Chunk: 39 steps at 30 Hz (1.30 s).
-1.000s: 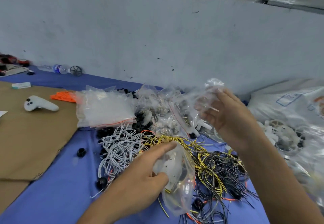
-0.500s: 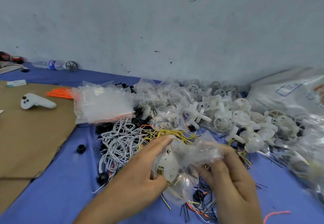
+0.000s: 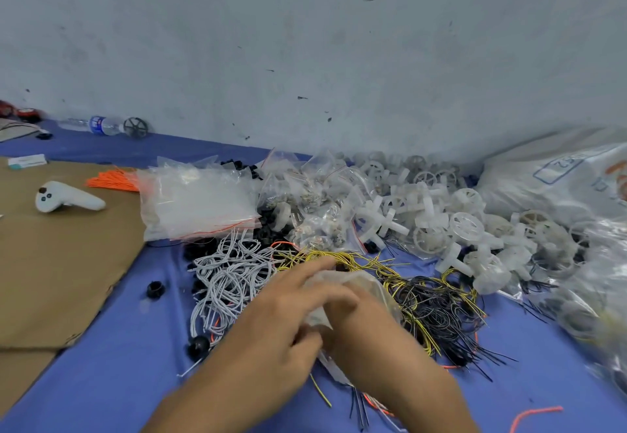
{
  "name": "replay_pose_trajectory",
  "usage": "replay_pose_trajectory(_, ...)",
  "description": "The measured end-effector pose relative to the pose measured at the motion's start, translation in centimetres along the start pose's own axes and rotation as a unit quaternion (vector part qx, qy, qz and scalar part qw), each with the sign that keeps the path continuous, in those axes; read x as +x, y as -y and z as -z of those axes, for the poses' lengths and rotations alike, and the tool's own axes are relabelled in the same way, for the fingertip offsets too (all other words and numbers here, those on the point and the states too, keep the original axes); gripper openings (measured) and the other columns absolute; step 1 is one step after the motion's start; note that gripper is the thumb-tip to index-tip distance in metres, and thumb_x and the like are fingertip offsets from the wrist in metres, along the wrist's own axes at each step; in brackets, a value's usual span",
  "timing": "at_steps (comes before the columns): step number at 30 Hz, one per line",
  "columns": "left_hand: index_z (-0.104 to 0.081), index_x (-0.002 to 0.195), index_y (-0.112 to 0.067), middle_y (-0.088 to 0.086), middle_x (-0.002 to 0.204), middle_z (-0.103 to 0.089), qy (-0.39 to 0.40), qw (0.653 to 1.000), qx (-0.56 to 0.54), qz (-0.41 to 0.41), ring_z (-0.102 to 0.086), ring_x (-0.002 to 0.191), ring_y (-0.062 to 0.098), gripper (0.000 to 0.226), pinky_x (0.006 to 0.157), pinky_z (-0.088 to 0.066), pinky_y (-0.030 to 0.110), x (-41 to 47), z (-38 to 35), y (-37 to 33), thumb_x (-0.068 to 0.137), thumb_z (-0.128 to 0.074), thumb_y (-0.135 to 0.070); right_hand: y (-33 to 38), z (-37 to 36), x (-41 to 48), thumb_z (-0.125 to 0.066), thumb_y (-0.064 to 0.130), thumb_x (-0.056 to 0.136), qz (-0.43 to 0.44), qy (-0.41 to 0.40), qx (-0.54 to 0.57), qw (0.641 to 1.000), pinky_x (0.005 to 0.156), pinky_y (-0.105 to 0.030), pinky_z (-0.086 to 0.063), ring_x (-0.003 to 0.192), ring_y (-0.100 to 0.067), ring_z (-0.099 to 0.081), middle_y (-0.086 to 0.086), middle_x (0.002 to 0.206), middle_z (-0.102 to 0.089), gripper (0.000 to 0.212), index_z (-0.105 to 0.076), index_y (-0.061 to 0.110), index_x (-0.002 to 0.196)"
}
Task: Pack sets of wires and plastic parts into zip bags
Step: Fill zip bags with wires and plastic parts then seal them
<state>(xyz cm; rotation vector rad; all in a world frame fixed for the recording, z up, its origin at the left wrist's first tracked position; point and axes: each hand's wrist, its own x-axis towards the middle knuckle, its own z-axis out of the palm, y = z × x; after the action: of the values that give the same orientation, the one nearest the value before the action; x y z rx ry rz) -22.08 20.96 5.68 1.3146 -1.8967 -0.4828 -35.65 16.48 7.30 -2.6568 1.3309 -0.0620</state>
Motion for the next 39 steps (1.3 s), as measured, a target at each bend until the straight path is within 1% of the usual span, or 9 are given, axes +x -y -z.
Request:
replay_pose_trajectory(4,-0.068,0.095,-0.039,-0.032,0.140,-0.041,-0.012,0.997,0.075,-0.008,-0.037,0.131,-0.006,0.038,0.103,-0.026,0.009,-1.4,0.9,1.4,0.080,-0.055,-0.006,-2.7,-1.4,-3.1,-0.063,0.010,0.085,0.040,-0.061,0.040,0.997,0.096,-0.029,-0.046,0.126,-0.025,-0.048,0.006,0.140,-0.045,0.063,-0.047,0.039,0.139)
replay_pose_trajectory(7,-0.075,0.093,-0.032,-0.011,0.129,-0.060,-0.015,0.986,0.161,-0.035,-0.054,0.119,0.012,0.041,0.100,-0.033,0.009,-2.1,0.9,2.3,0.072,-0.065,0.001,-4.2,-3.4,-5.4,-0.071,-0.008,0.058,-0.019,-0.232,0.071,0.970,0.061,-0.035,-0.051,0.083,-0.027,-0.053,-0.005,0.104,-0.062,0.057,-0.076,0.037,0.091)
replay_pose_trajectory(11,-0.074,0.102,-0.023,-0.003,0.112,-0.068,0.039,0.961,0.266,-0.066,-0.064,0.103,0.025,0.059,0.083,-0.057,0.035,-2.7,-0.1,3.0,0.053,-0.082,0.009,-5.1,-5.4,-6.3,-0.046,-0.006,0.046,-0.046,-0.271,-0.012,0.961,0.073,-0.047,-0.051,0.101,-0.036,-0.051,-0.019,0.123,-0.062,0.063,-0.078,0.035,0.082)
replay_pose_trajectory(14,-0.075,0.091,-0.021,-0.004,0.102,-0.069,0.014,0.949,0.296,-0.107,-0.066,0.091,0.022,0.029,0.078,-0.054,0.030,-3.0,-0.2,3.5,0.069,-0.082,-0.004,-6.5,-5.9,-6.9,-0.071,-0.011,0.037,-0.069,-0.222,-0.027,0.972,0.069,-0.050,-0.055,0.089,-0.048,-0.066,-0.019,0.116,-0.067,0.060,-0.079,0.029,0.080)
replay_pose_trajectory(16,-0.075,0.091,-0.020,-0.004,0.103,-0.070,-0.022,0.952,0.281,-0.121,-0.067,0.090,0.020,0.012,0.077,-0.050,0.028,-2.7,0.3,3.1,0.088,-0.064,-0.021,-7.0,-5.3,-7.0,-0.092,-0.007,0.038,-0.057,-0.197,0.052,0.977,0.071,-0.039,-0.057,0.086,-0.034,-0.069,0.002,0.101,-0.073,0.056,-0.078,0.027,0.081)
replay_pose_trajectory(19,-0.076,0.096,-0.018,-0.001,0.106,-0.067,-0.066,0.961,0.240,-0.121,-0.065,0.091,0.019,0.027,0.077,-0.049,0.029,-1.4,1.8,2.3,0.094,-0.053,-0.030,-7.9,-3.1,-6.5,-0.080,0.021,0.077,-0.058,-0.216,0.169,0.960,0.076,-0.008,-0.041,0.091,-0.003,-0.061,0.029,0.094,-0.063,0.020,-0.075,0.035,0.090)
replay_pose_trajectory(22,-0.077,0.098,-0.022,-0.003,0.101,-0.063,-0.118,0.972,0.178,-0.096,-0.063,0.086,0.013,0.015,0.074,-0.047,0.025,0.7,4.6,1.0,0.091,-0.065,-0.027,-8.3,0.9,-5.4,-0.070,0.039,0.081,-0.021,-0.302,0.203,0.931,0.072,-0.010,-0.041,0.082,0.000,-0.061,0.026,0.091,-0.065,0.009,-0.072,0.039,0.089)
replay_pose_trajectory(27,-0.073,0.099,-0.030,-0.006,0.095,-0.065,-0.135,0.987,0.042,-0.079,-0.059,0.076,0.009,0.015,0.067,-0.044,0.018,3.2,7.5,-1.1,0.086,-0.066,-0.026,-8.5,5.0,-3.9,-0.066,0.064,0.075,0.042,-0.339,0.285,0.895,0.067,-0.012,-0.044,0.075,-0.009,-0.064,0.016,0.083,-0.067,0.029,-0.069,0.037,0.085)
replay_pose_trajectory(39,-0.069,0.110,-0.038,0.001,0.087,-0.070,-0.162,0.975,-0.144,0.052,-0.059,0.072,0.027,0.032,0.066,-0.050,0.029,-1.2,3.6,2.7,0.079,-0.075,-0.033,-9.9,1.0,-4.2,-0.064,0.054,0.085,0.065,-0.229,0.357,0.903,0.060,-0.017,-0.039,0.060,-0.007,-0.052,0.008,0.071,-0.059,0.032,-0.063,0.023,0.077)
